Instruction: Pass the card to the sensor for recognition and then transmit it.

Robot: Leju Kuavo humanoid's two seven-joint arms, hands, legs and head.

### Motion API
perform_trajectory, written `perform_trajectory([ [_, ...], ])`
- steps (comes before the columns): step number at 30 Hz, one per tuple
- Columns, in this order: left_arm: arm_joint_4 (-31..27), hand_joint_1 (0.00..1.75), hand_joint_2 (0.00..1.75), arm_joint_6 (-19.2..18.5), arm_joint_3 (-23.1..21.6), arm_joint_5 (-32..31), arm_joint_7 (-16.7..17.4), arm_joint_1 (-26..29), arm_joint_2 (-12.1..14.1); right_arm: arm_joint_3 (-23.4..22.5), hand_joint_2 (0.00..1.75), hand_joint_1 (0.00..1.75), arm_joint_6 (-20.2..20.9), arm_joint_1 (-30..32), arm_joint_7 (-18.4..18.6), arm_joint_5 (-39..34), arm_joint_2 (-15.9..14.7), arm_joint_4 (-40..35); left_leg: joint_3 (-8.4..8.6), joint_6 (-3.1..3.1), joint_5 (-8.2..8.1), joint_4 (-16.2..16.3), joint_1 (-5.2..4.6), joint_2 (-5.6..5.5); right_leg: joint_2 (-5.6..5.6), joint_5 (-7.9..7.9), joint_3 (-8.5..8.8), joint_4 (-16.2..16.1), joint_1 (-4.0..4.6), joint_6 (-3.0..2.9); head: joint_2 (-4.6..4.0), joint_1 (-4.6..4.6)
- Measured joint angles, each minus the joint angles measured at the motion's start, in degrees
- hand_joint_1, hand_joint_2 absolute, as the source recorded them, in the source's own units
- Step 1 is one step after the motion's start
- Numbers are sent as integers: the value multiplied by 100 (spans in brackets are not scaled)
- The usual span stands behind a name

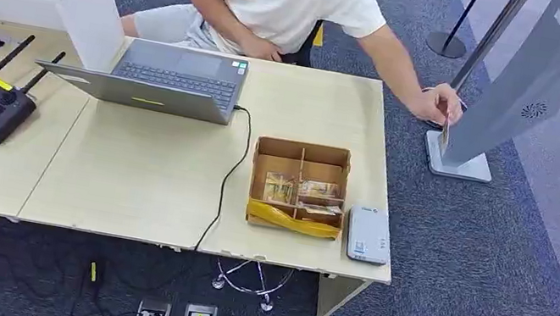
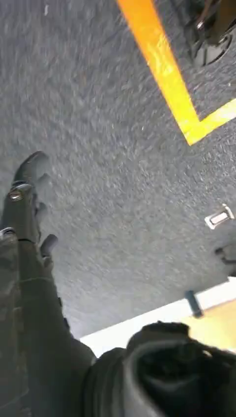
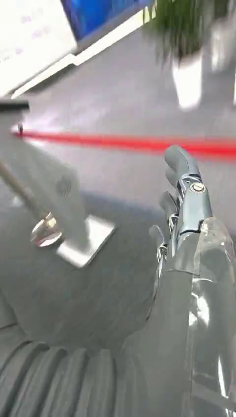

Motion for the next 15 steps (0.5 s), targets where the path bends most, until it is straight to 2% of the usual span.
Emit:
perform_trajectory([
  [3, 42, 0, 0, 0, 41, -9, 50, 108, 96, 461, 175, 0, -35, -15, 389, 1008, -175, -619, -7, -2, -2, -1, 0, 5, 9, 0, -8, 0, 0, 0, 0, 2],
  [7, 59, 0, 0, 0, 46, -109, 61, 137, 109, 1194, 175, 0, 46, -102, 636, 2668, -212, -1401, -5, -3, -1, -1, 0, 7, 15, 1, -7, 0, -1, 1, 0, 0],
  [11, 59, 0, 0, 0, 48, -99, 120, 89, 48, 2079, 175, 0, 53, -222, 645, 4507, -120, -1914, -6, -3, 6, -2, 2, 5, 9, 3, -2, 2, 1, 2, 0, 0],
  [15, 59, 0, 0, 0, 80, -55, 120, 2, -7, 2860, 175, 0, 164, -354, 470, 5607, 125, -2095, -6, -2, 12, -2, 6, -4, -3, 5, -1, 3, 5, 0, 0, 0],
])
